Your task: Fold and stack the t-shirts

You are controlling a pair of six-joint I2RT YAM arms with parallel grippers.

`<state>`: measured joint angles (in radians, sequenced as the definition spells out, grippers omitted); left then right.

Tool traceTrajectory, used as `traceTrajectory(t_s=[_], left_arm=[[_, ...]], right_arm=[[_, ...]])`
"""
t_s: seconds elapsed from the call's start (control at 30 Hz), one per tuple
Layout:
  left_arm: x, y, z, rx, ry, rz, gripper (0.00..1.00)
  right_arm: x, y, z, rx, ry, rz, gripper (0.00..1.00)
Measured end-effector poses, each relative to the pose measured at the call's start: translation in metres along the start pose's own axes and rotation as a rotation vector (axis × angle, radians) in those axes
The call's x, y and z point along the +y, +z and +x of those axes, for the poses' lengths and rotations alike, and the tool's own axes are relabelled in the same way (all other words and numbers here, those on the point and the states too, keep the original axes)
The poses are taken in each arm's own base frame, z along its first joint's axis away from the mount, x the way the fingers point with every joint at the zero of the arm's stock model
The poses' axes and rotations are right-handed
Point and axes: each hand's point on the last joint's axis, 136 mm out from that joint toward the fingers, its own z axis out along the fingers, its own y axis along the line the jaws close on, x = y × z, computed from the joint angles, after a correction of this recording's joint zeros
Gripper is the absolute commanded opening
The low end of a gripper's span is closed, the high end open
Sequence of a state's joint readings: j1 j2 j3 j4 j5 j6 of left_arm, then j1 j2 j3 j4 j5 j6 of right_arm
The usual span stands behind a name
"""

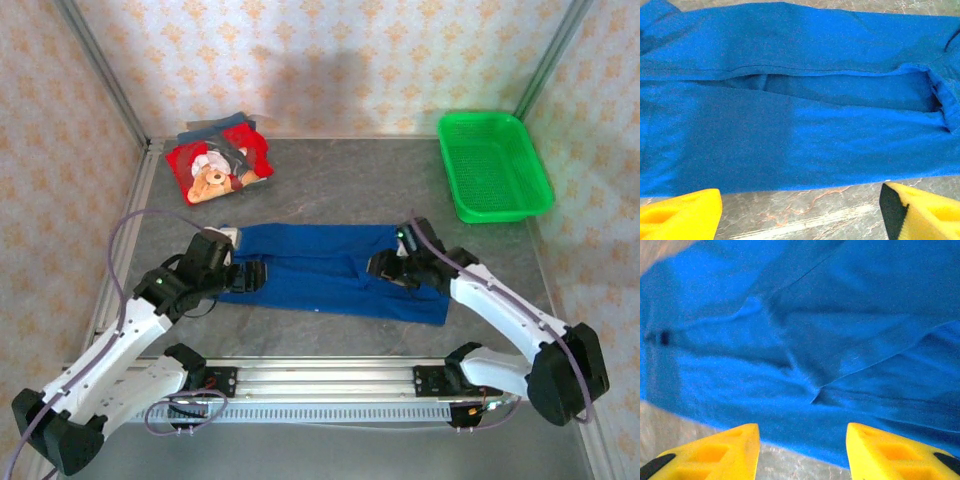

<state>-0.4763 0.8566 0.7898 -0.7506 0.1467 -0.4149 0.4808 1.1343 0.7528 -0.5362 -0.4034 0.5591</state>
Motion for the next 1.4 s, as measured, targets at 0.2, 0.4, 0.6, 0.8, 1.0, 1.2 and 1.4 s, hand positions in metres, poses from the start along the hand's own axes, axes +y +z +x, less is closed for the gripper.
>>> traceTrajectory(t_s=[0.2,0.4,0.6,0.8,1.0,1.2,1.4], left_arm=[[-0.007,0.015,-0.002,0.034,-0.005,0.016,0.83],[-0.012,0.013,-0.009,0.016,-0.005,0.03,0.83],[-0.013,0.006,-0.012,-0.01,-0.005,0.043,0.83],[-0.013,0.003,-0.013,-0.024,-0.005,0.049,0.83],[-0.01,0.005,-0.009,-0.016,-0.005,0.041,0.83],[-0.009,0.003,-0.006,-0.02,-0.005,0.043,0.83],[-0.007,0.001,-0.003,-0.02,-0.006,0.043,0.83]], right_arm=[[-0.028,0.033,0.012,0.124,0.104,0.114,0.52],[-0.02,0.049,0.01,0.147,0.15,0.073,0.51],[-0.012,0.063,0.008,0.159,0.192,0.023,0.49],[-0.008,0.074,0.007,0.17,0.229,-0.002,0.45],[-0.005,0.08,0.005,0.168,0.254,-0.017,0.31],[-0.002,0.083,0.007,0.178,0.26,-0.025,0.09],[0.002,0.084,0.011,0.189,0.255,-0.032,0.0]])
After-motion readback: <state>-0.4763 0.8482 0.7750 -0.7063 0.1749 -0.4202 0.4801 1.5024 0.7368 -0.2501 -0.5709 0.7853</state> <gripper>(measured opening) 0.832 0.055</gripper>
